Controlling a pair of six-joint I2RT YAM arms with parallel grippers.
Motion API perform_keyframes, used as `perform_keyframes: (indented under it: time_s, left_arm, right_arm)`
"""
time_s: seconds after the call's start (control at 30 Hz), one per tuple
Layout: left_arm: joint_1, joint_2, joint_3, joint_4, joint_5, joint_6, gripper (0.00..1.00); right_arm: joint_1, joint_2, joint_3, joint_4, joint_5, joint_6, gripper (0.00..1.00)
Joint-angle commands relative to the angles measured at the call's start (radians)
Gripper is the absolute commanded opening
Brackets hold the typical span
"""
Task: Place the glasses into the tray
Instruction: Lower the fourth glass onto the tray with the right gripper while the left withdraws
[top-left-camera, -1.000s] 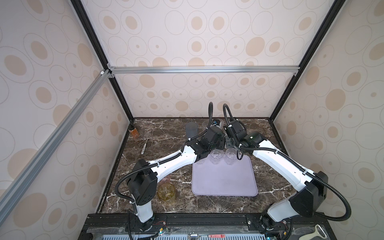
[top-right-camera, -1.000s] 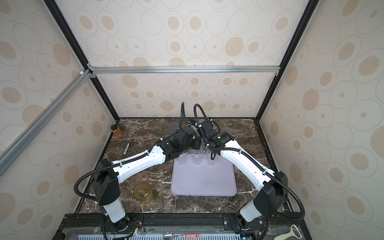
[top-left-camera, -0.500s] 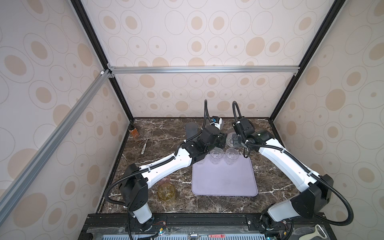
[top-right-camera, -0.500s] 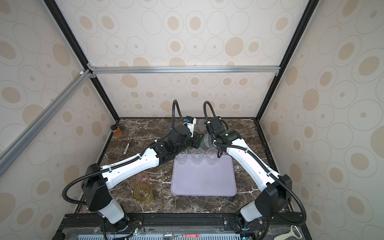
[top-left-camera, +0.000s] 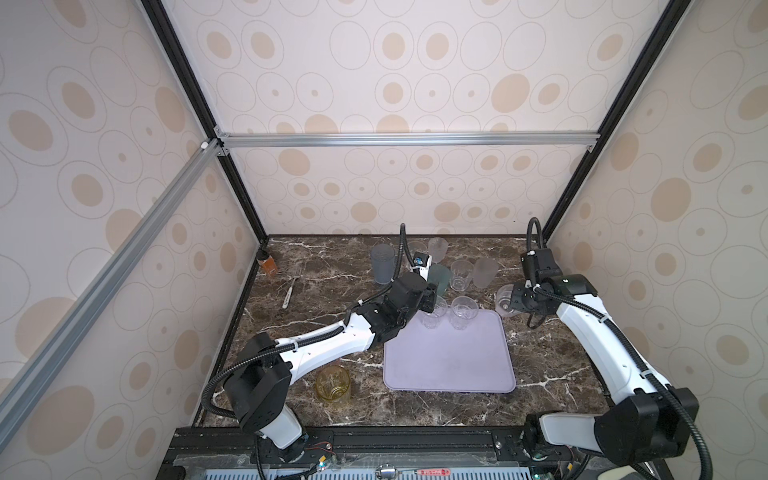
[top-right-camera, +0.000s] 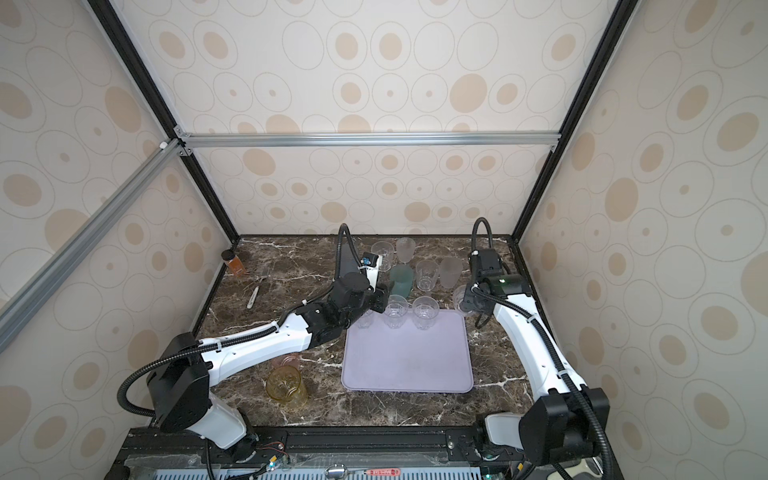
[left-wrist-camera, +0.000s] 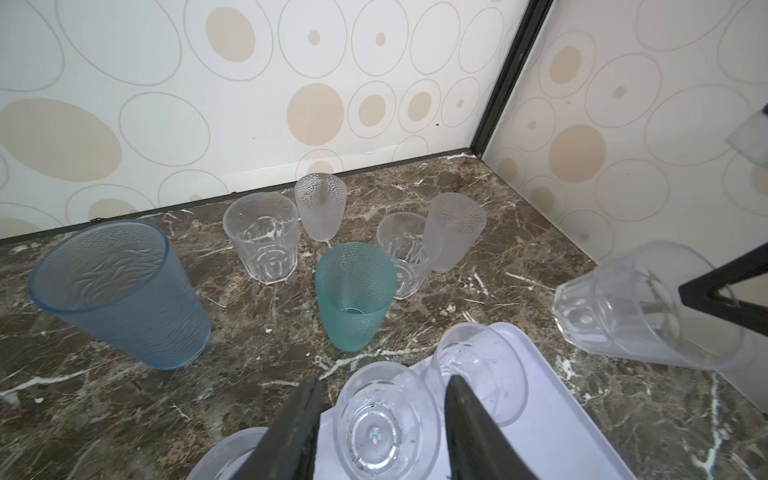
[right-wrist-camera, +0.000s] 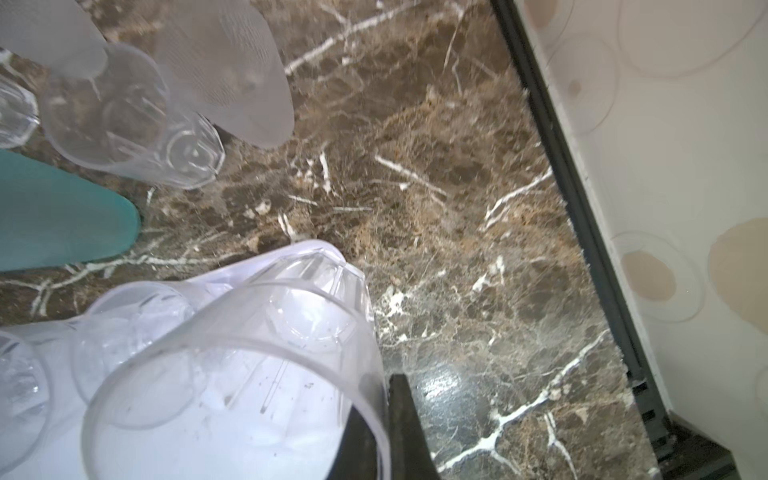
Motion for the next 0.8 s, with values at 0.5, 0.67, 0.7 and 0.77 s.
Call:
perform_keyframes:
  time_s: [0.5, 0.67, 0.7, 0.77]
  left_arm:
    - [0.002, -0.056, -0.067, 0.100, -0.101, 0.093, 0.50]
    - [0.002, -0.058, -0.073, 0.097, -0.107, 0.093, 0.50]
    - [0.002, -0.058, -0.076, 0.097, -0.111, 0.092, 0.50]
    - [0.002, -0.060, -0.080, 0.098, -0.116, 0.088, 0.50]
  right_arm:
    - [-0.027, 0.204, -0.062, 0.112, -0.138, 0.027, 0.00]
    - [-0.027, 0.244, -0.064, 0.139, -0.142, 0.029, 0.00]
    - [-0.025, 0.253, -0.062, 0.143, -0.140, 0.026, 0.00]
    - [-0.026, 0.271, -0.055, 0.147, -0.136, 0.020, 0.00]
